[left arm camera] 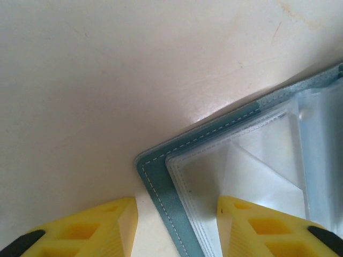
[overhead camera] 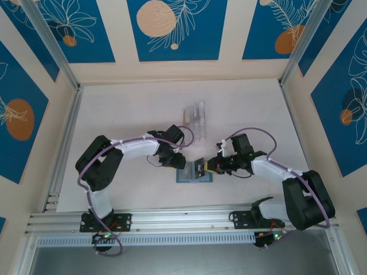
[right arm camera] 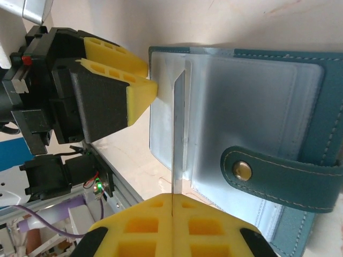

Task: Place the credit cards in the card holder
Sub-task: Insert the credit card into the card slot.

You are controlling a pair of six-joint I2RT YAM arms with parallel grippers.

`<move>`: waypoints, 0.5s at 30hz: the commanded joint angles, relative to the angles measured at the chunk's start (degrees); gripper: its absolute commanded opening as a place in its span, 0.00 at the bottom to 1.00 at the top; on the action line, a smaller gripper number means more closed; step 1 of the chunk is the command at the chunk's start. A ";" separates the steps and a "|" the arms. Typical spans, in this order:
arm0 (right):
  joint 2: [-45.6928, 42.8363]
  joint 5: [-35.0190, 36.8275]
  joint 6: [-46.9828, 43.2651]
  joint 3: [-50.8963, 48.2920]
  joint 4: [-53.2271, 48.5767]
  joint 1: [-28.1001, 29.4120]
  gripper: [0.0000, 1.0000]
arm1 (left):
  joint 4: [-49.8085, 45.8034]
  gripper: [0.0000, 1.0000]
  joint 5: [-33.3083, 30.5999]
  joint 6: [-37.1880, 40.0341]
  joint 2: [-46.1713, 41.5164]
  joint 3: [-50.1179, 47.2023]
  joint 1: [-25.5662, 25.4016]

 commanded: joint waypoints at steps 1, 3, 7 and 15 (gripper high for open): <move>1.83 -3.79 1.39 -1.19 4.16 0.29 0.00 | -1.12 0.43 -1.33 -0.64 1.93 -2.63 -0.52; 3.25 -4.04 1.57 -1.43 5.22 0.39 0.00 | -0.94 0.43 -1.16 -0.71 2.07 -2.67 -0.52; 5.00 -3.76 1.24 -1.51 5.57 0.54 0.00 | -0.97 0.42 -1.23 -0.77 2.11 -2.71 -0.54; 7.20 -3.20 1.49 -1.55 6.39 0.63 0.00 | -0.42 0.42 -1.10 -0.83 2.17 -3.09 -0.52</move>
